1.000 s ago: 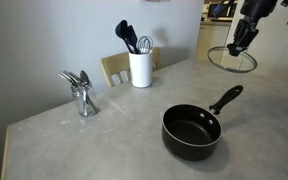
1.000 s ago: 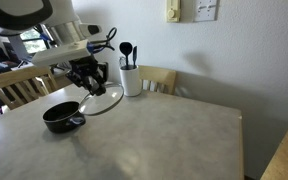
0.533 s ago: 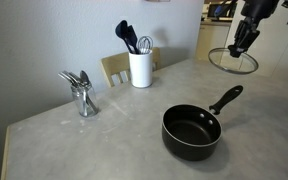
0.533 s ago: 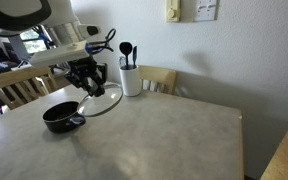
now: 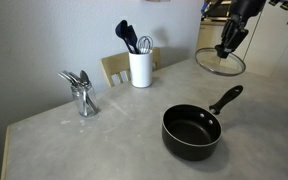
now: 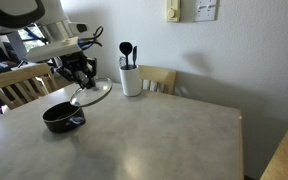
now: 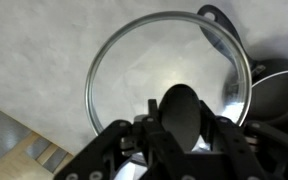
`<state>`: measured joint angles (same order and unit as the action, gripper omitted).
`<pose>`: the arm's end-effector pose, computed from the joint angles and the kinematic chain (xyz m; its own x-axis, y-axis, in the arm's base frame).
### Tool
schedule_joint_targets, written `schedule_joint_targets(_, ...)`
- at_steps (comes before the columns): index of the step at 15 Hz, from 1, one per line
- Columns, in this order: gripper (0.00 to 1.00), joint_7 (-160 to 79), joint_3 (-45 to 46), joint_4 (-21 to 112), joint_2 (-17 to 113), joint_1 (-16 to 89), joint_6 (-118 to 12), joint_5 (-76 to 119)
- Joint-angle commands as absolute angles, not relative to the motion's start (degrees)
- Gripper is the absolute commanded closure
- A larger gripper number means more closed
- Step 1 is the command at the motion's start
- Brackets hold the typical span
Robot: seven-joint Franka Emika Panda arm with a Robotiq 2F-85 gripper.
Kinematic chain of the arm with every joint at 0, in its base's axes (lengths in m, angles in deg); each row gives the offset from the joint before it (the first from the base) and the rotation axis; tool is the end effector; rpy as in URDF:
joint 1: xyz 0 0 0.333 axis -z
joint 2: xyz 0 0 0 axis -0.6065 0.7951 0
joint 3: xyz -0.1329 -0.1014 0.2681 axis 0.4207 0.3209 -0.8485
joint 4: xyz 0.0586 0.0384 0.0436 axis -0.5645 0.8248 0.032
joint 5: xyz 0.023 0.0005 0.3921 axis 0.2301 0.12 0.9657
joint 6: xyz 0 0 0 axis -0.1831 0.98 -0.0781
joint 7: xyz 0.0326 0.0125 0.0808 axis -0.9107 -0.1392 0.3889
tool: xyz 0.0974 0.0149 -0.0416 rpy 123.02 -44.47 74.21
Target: Place the glass lid on top of the black pot
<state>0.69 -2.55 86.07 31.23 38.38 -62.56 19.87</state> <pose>0.5262 -0.0175 0.3665 0.7759 0.6179 0.1268 0.5970 -0.7843 0.1691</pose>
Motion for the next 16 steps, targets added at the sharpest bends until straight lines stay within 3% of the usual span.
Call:
schedule_joint_targets(1,0.85,-2.09,-4.74,83.42,33.4,35.96,-62.09,20.38)
schedule_joint_targets(15,0.85,-21.68,-11.77,77.87,40.65,28.83,-62.1,18.43)
schedule_joint_targets(16,0.6,-20.65,-11.89,79.6,40.4,29.22,-62.2,19.42)
